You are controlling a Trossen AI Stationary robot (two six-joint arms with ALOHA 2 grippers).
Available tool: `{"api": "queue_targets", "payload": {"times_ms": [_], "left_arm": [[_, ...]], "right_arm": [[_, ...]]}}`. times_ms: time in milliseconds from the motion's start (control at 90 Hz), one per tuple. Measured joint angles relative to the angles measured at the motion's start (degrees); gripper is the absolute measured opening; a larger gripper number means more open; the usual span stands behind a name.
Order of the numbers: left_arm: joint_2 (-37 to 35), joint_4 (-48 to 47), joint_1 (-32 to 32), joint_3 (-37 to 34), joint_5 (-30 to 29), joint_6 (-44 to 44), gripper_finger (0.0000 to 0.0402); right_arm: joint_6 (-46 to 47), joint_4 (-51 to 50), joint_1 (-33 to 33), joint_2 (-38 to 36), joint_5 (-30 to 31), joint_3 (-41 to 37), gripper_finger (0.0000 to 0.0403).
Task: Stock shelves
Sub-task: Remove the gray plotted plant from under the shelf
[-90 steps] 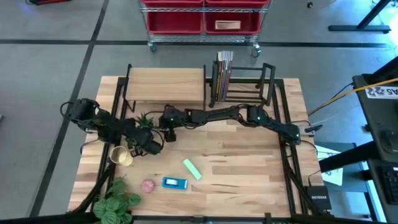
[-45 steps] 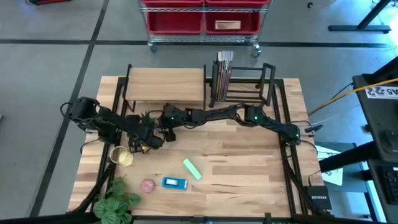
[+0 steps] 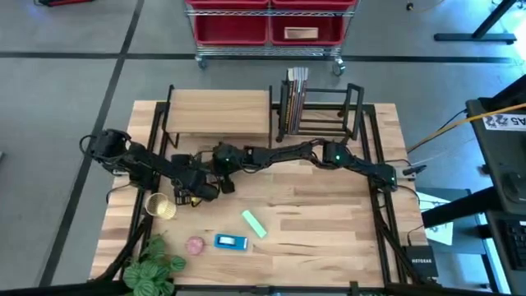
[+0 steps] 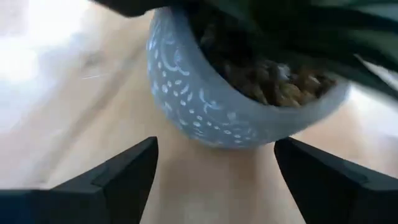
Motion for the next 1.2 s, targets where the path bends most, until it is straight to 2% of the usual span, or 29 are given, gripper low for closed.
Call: {"api": "queue_targets", "payload": {"times_ms": [200,578,1200], "left_arm": [[0.00,0.75,-3.35,1.13,-0.03,-3.07,0.0253],[0.04,3.37,-8.95,1.13,0.79,-11.70,0.0253],[0.07,12.10,-18.10,2.09,0.81,-25.97,0.0253]], "right_arm": [[0.37,-2.07,1.25,-0.16,-1.02,0.00,0.0308],[0.11,-3.50,3.53,-1.07,5.05,0.00,0.0308],[1.75,-13.58,7.43,-5.92,9.48,0.00,0.0308]]}}
